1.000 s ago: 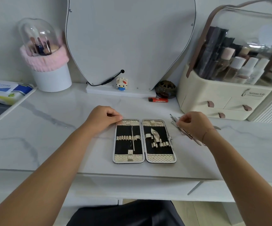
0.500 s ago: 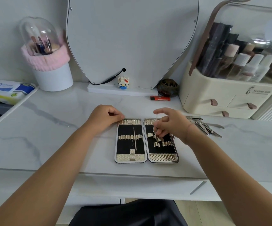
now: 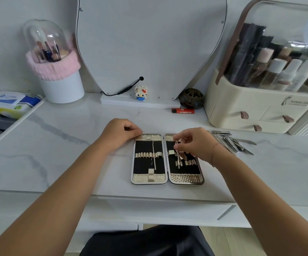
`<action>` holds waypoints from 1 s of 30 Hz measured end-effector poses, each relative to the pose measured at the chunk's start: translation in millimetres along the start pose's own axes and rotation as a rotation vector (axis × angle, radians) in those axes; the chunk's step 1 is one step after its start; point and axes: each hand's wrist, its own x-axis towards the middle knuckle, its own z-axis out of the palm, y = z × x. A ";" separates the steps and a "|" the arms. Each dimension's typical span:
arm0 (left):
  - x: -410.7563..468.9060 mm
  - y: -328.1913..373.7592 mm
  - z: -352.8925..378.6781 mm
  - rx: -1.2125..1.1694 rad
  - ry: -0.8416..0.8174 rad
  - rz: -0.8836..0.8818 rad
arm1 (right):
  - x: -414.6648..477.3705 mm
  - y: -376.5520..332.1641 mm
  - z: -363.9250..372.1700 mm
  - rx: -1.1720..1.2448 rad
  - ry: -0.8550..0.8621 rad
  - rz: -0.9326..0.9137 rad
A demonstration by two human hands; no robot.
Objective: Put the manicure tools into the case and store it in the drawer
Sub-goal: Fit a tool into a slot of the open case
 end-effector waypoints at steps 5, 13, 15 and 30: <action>0.0 -0.4 0.2 0.018 0.006 0.004 | -2.5 -0.8 -2.3 0.029 -0.035 0.013; -1.0 0.3 -0.1 0.007 0.004 -0.001 | -5.3 -1.2 -4.5 0.081 -0.073 0.057; -1.3 0.2 0.1 0.005 0.003 -0.001 | -5.4 -1.9 -5.1 0.076 -0.084 0.051; -0.2 -1.7 1.3 0.002 -0.001 0.011 | -22.6 41.3 -42.6 0.253 0.356 0.099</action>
